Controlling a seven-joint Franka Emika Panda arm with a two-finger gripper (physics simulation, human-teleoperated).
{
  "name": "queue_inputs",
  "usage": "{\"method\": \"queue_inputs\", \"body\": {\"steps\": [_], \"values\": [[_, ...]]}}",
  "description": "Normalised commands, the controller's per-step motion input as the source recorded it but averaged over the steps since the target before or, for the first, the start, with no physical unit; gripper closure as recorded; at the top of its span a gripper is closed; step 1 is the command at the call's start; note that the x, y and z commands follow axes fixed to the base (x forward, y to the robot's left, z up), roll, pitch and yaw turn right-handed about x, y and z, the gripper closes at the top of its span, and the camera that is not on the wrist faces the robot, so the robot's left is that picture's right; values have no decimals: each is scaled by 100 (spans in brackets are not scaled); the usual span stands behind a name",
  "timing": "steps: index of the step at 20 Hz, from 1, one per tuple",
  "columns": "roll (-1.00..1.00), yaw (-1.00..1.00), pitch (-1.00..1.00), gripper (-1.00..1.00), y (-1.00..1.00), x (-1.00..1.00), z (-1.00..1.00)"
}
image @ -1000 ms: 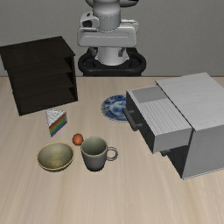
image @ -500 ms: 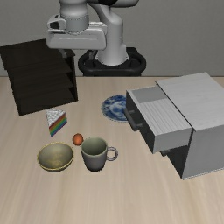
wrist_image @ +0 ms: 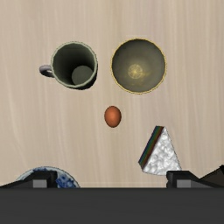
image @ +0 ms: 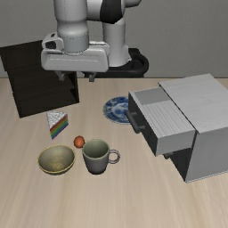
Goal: Pick up the mug and place it on the top of the cabinet
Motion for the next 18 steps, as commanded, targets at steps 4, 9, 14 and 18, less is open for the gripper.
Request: {"method": "queue_inputs", "body": {"steps": [4,9,14,18], "values": [[0,0,0,-100,0,100,0],[0,0,0,-100,20,80,0],[0,0,0,-100,20,0,-80],[0,0,0,-100,0,0,-100]]}}
